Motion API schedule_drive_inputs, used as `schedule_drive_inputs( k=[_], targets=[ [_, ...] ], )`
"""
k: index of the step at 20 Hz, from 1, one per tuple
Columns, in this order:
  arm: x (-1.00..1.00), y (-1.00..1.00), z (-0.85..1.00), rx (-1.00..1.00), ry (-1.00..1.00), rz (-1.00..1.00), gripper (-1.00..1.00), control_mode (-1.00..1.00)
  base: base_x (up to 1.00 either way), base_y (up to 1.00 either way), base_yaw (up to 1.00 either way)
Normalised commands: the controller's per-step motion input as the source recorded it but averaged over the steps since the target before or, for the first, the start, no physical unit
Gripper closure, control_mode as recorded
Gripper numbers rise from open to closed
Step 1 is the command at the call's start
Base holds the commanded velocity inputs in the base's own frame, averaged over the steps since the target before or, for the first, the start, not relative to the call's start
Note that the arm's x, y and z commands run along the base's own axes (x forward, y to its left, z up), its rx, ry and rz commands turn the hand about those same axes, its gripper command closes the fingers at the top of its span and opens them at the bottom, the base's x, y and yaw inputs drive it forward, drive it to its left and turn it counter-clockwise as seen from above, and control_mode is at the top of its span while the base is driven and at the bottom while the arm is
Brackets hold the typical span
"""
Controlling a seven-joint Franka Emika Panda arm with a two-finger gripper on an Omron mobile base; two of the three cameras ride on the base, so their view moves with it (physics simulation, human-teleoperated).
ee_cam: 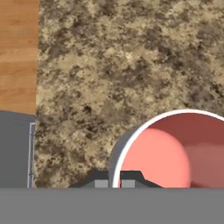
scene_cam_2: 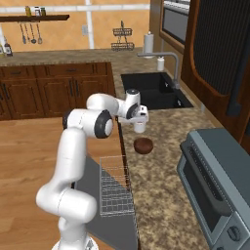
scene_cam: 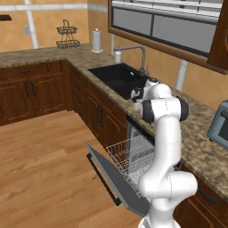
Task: Pick up the cup and bowl from the counter, place them in the dishwasher, and close the dishwasher door.
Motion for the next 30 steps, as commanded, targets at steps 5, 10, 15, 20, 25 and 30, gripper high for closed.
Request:
schedule_drive_inputs(
  k=[5, 10, 15, 20, 25, 30],
  targets=[
    [-1.00, 0.62, 0.49, -0.09, 0.01, 0.00, 1.00, -1.00, 0.00, 0.00, 0.00],
    [-1.00, 0.43, -0.01, -0.01, 0.00, 0.00, 1.00, -1.00, 0.00, 0.00, 0.00],
    [-0.91, 0.44, -0.21, 0.12, -0.04, -0.09, 1.00, -1.00, 0.00, 0.00, 0.00],
    [-0.48, 0.68, -0.60, 0.00, -0.02, -0.02, 1.00, -1.00, 0.00, 0.00, 0.00],
    [-0.04, 0.45, -0.75, -0.01, -0.01, -0.03, 1.00, -1.00, 0.00, 0.00, 0.00],
    [0.16, 0.35, -0.82, -0.03, 0.00, -0.06, 1.00, -1.00, 0.00, 0.00, 0.00]
  ],
)
